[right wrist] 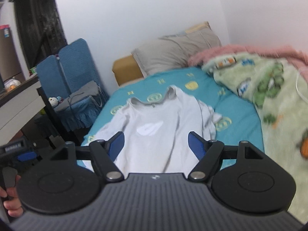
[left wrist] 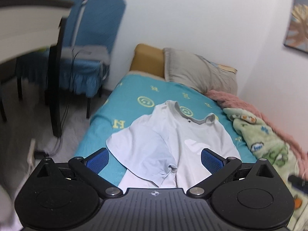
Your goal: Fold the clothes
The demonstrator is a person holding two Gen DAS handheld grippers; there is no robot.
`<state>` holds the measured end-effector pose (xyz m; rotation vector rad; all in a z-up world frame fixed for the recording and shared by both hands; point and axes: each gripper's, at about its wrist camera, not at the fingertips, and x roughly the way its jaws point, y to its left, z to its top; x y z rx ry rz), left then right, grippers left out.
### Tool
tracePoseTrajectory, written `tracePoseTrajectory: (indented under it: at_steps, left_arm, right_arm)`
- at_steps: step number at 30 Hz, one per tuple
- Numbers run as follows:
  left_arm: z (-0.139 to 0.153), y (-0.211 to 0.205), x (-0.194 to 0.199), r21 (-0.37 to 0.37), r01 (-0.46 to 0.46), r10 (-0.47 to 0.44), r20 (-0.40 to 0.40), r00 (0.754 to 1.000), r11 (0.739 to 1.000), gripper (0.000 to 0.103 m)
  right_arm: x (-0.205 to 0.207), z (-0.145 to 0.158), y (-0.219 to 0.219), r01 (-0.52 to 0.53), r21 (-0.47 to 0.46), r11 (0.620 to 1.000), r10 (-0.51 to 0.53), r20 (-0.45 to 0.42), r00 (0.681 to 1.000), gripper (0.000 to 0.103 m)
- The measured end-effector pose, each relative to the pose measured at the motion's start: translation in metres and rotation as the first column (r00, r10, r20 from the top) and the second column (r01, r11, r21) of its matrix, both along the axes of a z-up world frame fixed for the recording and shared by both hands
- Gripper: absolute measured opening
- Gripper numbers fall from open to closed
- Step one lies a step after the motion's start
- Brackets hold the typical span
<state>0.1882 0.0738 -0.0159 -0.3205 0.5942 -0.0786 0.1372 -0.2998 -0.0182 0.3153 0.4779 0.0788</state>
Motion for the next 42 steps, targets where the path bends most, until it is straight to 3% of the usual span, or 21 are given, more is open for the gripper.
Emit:
tracePoseTrajectory:
  at_steps: [6, 11, 16, 21, 24, 28, 31, 35, 38, 42]
  left_arm:
    - [-0.04, 0.028, 0.05, -0.123, -0.12, 0.109, -0.094, 0.99, 0.985, 0.099]
    - [-0.074, 0.049, 0.087, -0.128, -0.189, 0.169, -0.15, 0.974, 0.974, 0.093]
    - [-0.097, 0.073, 0.113, -0.188, -0.258, 0.226, -0.172, 0.959, 0.948, 0.088]
    - [-0.118, 0.08, 0.139, -0.217, -0.273, 0.235, -0.188, 0.954, 0.937, 0.074]
    - [-0.127, 0.071, 0.152, -0.16, -0.241, 0.212, -0.179, 0.961, 0.957, 0.072]
    - [-0.133, 0.062, 0.16, -0.119, -0.214, 0.194, -0.158, 0.968, 0.97, 0.069]
    - [-0.133, 0.056, 0.165, -0.12, -0.179, 0.161, -0.152, 0.975, 0.976, 0.051]
    - [-0.132, 0.045, 0.169, -0.059, -0.123, 0.113, -0.161, 0.981, 0.991, 0.016]
    - [-0.124, 0.041, 0.173, -0.003, -0.105, 0.104, -0.145, 0.984, 0.994, 0.006]
    - [-0.102, 0.046, 0.179, 0.076, -0.119, 0.125, -0.088, 0.988, 0.99, 0.005]
  right_arm:
    - [0.015, -0.018, -0.005, 0.036, 0.026, 0.999, -0.036, -0.009, 0.999, 0.075]
    - [0.034, -0.043, -0.008, 0.038, 0.061, 0.997, -0.034, -0.064, 0.997, 0.075]
    - [0.051, -0.059, -0.013, 0.046, 0.105, 0.993, -0.037, -0.09, 0.995, 0.075]
    - [0.061, -0.08, -0.018, 0.073, 0.111, 0.991, -0.058, -0.13, 0.99, 0.075]
    - [0.063, -0.09, -0.02, 0.076, 0.132, 0.988, -0.053, -0.163, 0.985, 0.075]
    - [0.066, -0.094, -0.01, 0.054, 0.079, 0.995, -0.041, -0.161, 0.986, 0.075]
    - [0.069, -0.099, -0.003, 0.036, 0.044, 0.998, -0.028, -0.164, 0.986, 0.075]
    - [0.072, -0.105, 0.001, 0.032, 0.019, 0.999, -0.028, -0.178, 0.984, 0.074]
    - [0.071, -0.107, 0.002, 0.042, 0.002, 0.999, -0.041, -0.178, 0.983, 0.074]
    - [0.068, -0.103, 0.002, 0.04, -0.022, 0.999, -0.043, -0.164, 0.986, 0.074]
